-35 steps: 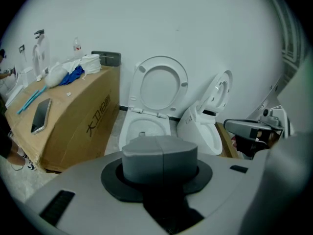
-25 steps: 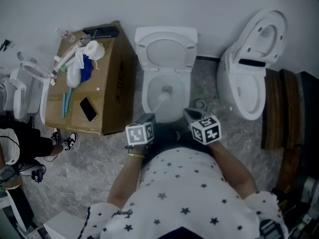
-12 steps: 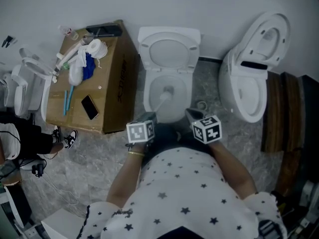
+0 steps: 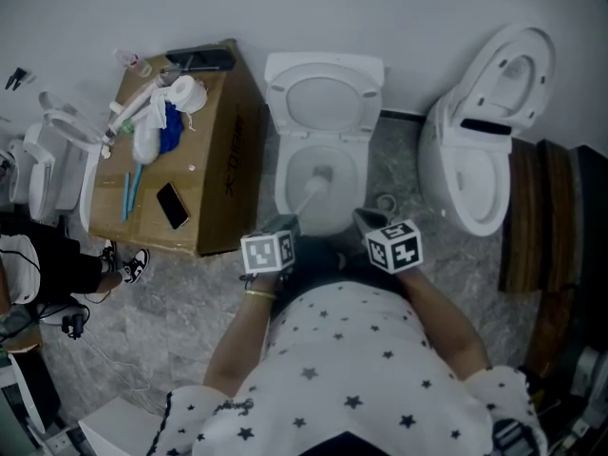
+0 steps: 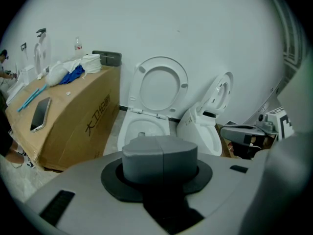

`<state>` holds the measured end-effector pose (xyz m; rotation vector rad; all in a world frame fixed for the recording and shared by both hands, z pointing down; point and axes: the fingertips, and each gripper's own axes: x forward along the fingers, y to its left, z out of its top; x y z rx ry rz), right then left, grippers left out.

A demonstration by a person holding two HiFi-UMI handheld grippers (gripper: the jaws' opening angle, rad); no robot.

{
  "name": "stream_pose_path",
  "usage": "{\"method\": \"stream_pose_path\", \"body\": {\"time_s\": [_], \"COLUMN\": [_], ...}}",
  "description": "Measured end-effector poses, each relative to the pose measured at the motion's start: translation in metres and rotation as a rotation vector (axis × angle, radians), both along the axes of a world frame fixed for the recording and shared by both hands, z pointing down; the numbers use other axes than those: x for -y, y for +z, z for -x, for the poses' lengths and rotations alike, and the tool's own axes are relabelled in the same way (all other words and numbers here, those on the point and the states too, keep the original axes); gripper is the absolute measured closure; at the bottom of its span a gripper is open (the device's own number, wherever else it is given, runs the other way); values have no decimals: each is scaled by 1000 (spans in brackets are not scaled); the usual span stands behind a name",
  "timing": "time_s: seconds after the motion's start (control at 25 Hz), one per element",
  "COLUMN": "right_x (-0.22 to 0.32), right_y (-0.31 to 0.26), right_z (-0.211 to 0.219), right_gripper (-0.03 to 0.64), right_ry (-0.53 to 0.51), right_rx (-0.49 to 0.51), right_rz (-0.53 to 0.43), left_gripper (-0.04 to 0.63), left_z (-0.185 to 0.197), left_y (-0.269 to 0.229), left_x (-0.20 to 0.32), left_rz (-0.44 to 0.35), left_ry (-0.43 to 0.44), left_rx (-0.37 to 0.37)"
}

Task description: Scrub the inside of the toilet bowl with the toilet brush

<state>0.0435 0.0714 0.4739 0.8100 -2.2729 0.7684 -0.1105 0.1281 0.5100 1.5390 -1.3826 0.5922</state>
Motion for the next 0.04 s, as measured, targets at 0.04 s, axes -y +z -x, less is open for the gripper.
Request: {"method": "stream_pose_path", "body": {"time_s": [0.04], "right_x": [0], "right_y": [0], "right_z": [0], "right_gripper": [611], "right_ry": [-3], "right_rx": [-3], "right_rz": [1], "left_gripper": [448], "left_z": [0], "left_y": [0], "left_x": [0], "left_rz": [-1], "left_ry": [-1], "left_rx": [0]}}
